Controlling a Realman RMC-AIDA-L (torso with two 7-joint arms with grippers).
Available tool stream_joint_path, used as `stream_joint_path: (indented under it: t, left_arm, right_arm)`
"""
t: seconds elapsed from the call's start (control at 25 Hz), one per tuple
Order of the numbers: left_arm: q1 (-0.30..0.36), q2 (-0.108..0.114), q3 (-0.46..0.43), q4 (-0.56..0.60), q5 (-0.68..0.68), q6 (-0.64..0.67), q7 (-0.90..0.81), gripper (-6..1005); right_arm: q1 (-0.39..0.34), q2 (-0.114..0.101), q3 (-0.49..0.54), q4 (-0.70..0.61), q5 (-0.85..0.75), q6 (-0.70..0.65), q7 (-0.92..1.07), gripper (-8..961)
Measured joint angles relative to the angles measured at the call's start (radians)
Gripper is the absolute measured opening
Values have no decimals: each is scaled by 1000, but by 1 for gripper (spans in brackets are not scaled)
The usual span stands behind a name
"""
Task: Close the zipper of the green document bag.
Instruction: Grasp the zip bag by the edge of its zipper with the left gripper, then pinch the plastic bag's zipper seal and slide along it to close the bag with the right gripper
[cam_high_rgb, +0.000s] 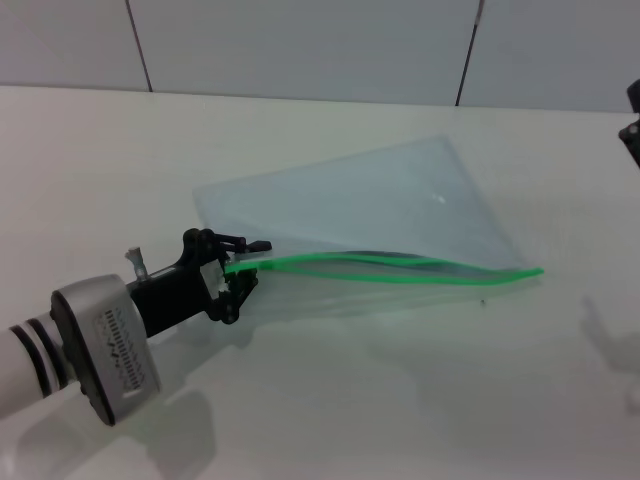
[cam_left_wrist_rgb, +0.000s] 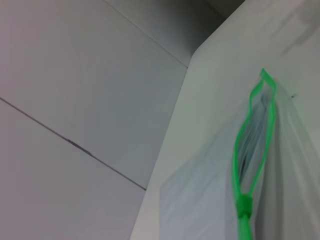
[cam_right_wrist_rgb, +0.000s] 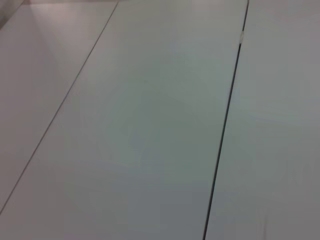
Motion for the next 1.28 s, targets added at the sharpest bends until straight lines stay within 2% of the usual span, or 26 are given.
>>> stream_joint_path:
  t: [0.16, 0.36, 0.52, 0.8, 1.08, 1.28]
  left_arm:
    - [-3, 0, 2, 1, 0, 0, 0, 76]
    - [-6, 1, 4, 8, 2, 1, 0, 62]
    - [-9, 3, 5, 17, 2, 7, -1, 54]
    - [-13, 4, 5, 41, 4, 22, 0, 54]
    - [-15, 3, 5, 41, 6, 47, -3, 53]
    - [-16, 3, 3, 41, 2, 73, -3, 53]
  right_arm:
    - [18, 0, -18, -2, 0, 25, -2, 882]
    - [76, 0, -104, -13, -48, 104, -18, 881]
    - [137, 0, -143, -35, -208, 227, -85, 879]
    - [230, 5, -140, -39, -449, 392, -177, 876]
    - [305, 10, -136, -14, -489, 527, -215, 876]
    - [337, 11, -136, 19, -491, 575, -283, 877]
